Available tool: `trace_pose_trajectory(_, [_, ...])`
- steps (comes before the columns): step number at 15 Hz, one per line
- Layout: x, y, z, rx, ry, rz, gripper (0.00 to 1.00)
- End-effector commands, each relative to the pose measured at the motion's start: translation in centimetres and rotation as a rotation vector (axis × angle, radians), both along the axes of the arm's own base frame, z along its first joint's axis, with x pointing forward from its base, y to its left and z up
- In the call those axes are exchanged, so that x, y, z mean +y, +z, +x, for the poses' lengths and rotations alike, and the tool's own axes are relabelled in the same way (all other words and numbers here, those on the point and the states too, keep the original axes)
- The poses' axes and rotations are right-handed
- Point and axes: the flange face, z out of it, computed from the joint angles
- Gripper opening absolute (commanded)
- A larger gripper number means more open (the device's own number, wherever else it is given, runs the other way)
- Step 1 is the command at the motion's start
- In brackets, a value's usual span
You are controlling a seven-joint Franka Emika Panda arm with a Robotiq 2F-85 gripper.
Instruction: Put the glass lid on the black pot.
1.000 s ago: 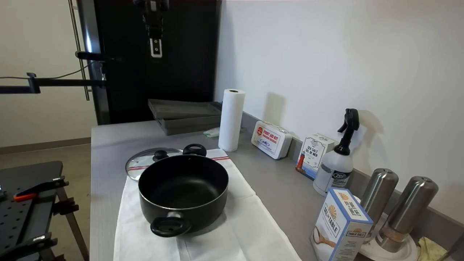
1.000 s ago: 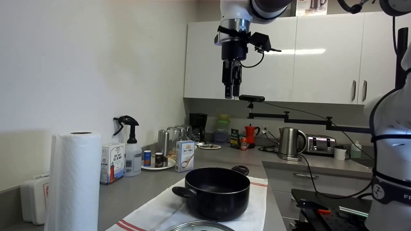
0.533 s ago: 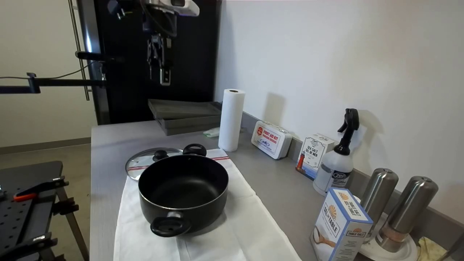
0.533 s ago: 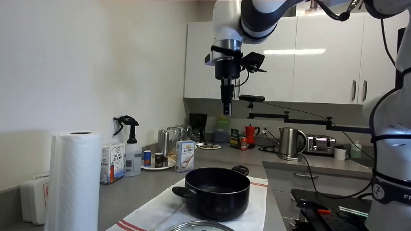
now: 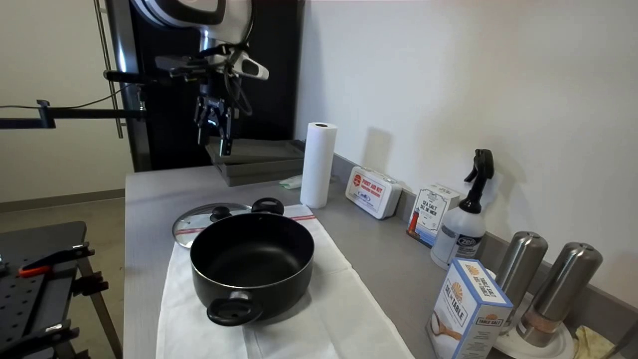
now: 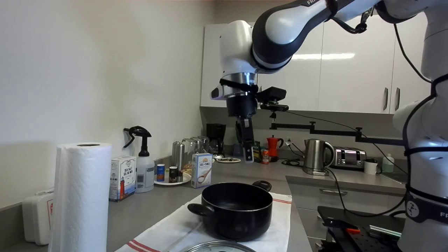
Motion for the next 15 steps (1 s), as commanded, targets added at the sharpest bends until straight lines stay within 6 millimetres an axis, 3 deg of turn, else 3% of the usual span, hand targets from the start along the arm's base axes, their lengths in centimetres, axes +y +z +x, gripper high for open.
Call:
trace_pose_trajectory(1, [2.4, -3.8, 0.9, 0.004, 0.081, 0.029, 1.00])
trace_pose_trajectory(7, [5.7, -9.6, 1.9, -0.014, 0.187, 0.053, 1.00])
trace_pose_trajectory(15, [7.2, -14.8, 1.9, -0.030, 0.287, 0.120, 1.00])
